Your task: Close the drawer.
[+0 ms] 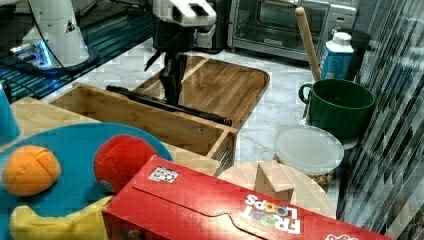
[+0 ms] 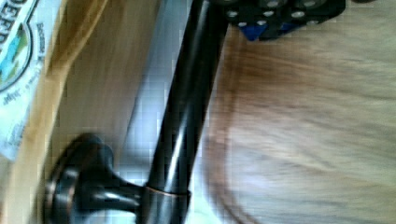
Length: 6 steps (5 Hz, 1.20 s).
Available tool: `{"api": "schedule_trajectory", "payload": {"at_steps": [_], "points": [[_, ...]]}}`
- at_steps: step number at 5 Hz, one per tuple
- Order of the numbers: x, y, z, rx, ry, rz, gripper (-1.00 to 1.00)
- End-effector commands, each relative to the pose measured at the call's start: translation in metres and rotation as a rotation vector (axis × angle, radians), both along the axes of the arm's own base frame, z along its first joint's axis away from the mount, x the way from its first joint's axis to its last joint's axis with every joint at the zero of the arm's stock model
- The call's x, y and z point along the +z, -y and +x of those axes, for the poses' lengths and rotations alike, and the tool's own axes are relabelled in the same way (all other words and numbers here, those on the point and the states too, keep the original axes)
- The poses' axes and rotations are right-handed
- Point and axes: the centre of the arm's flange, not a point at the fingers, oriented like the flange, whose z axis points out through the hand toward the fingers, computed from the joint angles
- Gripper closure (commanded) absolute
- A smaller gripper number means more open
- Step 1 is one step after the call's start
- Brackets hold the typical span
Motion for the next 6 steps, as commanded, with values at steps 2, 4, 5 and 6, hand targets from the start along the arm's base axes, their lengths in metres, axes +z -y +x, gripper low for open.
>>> {"api": "schedule_trajectory", "payload": {"at_steps": [2,4,5,6], "points": [[0.070,0.211,-0.013,-0.122,0.142,-0.138,1.00],[0.072,0.205,-0.010,-0.193,0.155,-0.139,1.00],[0.072,0.205,-0.010,-0.193,0.155,-0.139,1.00],[0.072,0.205,-0.010,-0.192,0.155,-0.139,1.00]]}}
